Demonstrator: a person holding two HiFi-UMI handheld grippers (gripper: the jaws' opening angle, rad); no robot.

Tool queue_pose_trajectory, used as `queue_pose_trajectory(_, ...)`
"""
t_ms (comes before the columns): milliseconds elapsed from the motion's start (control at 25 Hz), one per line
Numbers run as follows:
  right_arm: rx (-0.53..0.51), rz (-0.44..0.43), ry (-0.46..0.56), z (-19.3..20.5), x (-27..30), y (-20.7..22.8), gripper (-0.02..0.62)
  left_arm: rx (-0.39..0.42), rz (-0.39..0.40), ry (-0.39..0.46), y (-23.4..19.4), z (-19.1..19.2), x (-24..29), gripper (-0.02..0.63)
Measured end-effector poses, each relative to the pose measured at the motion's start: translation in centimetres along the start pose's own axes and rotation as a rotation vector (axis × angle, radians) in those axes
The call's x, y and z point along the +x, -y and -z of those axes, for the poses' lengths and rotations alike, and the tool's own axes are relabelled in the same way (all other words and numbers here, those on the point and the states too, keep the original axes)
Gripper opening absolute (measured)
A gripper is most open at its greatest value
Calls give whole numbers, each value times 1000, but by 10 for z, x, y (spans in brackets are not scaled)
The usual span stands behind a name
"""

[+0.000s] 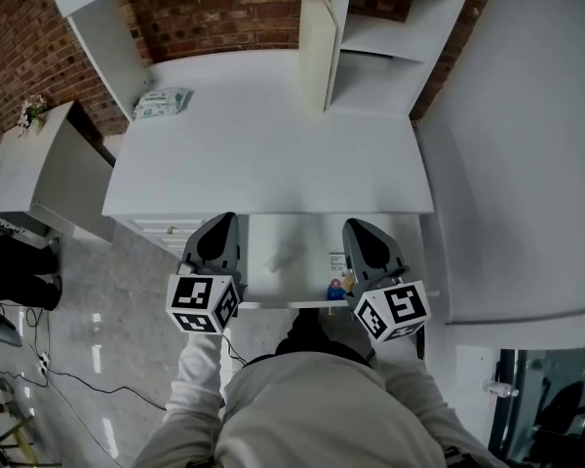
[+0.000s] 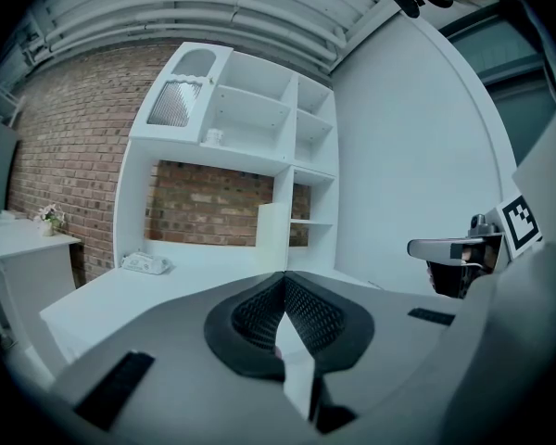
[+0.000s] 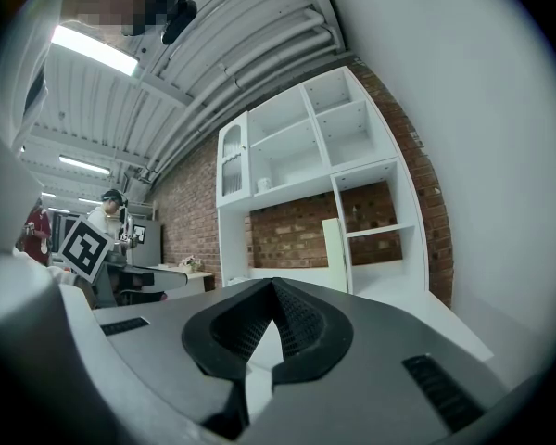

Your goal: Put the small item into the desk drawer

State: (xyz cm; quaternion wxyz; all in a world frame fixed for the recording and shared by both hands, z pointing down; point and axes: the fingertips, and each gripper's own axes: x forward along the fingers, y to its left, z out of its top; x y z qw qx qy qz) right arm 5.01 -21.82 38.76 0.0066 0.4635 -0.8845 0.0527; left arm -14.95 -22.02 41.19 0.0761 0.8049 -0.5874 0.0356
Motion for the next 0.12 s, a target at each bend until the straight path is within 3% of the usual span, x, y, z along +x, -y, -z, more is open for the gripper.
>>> queue_pose_trajectory(120,1,0,4,0,2,0,26,8,4,1,-1,-1,0,18)
